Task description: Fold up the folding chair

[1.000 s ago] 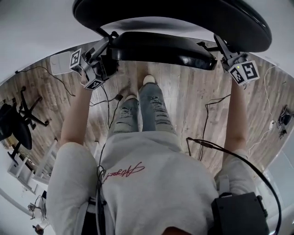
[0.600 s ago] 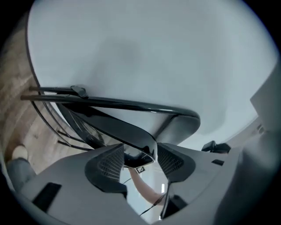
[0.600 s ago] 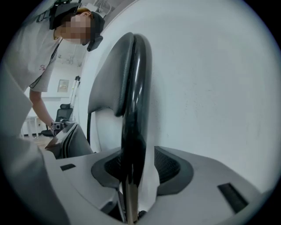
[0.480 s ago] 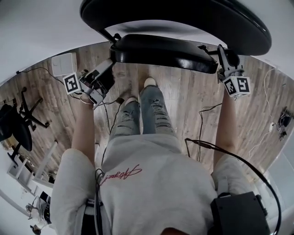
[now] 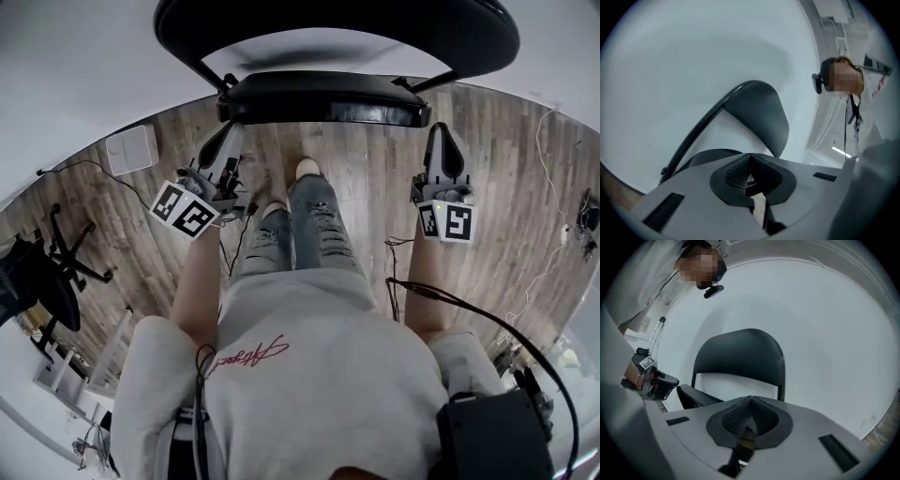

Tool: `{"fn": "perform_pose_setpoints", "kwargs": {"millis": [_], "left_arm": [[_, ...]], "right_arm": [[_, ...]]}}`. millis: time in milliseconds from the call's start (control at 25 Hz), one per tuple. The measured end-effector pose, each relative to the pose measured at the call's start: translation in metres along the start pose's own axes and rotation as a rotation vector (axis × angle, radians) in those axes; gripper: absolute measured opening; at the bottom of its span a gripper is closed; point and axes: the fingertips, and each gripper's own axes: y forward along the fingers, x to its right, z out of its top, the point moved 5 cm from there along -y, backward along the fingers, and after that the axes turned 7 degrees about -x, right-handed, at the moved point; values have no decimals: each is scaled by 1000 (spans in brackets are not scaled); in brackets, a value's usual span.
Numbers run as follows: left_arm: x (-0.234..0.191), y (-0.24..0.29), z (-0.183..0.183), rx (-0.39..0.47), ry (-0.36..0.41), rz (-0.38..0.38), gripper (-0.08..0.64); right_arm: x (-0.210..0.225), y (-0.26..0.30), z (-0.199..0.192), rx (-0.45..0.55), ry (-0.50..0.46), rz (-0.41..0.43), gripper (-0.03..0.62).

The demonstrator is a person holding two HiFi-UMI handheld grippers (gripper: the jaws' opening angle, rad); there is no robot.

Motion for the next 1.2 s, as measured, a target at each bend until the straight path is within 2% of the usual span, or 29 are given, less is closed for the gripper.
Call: {"fn": "perform_pose_setpoints", "kwargs": {"millis": [120, 280, 400, 480, 640, 920, 1040, 1200], "left_arm": [[23, 23, 7, 15, 126, 15, 17], [54, 36, 10, 24, 317, 65, 17], [84, 37, 19, 34, 407, 56, 17], [107, 32, 33, 77, 434, 58, 17], [154, 21, 65, 159, 476, 36, 17], [213, -2, 96, 217, 548, -22, 17], [238, -18, 103, 248, 568, -53, 17], [258, -42, 106, 273, 550, -103, 17]], "right_arm": [[-47, 2, 20, 40, -11, -4, 17], [-96, 6, 52, 106, 40, 82, 17], [-118, 3, 81, 151, 58, 110, 17], [-128, -5, 105, 195, 63, 113, 17], [-143, -21, 147, 254, 5, 112, 17], [-178, -64, 209, 362, -48, 119, 17], [-192, -84, 226, 399, -93, 107, 18], [-205, -105, 233, 418, -102, 92, 18]]}}
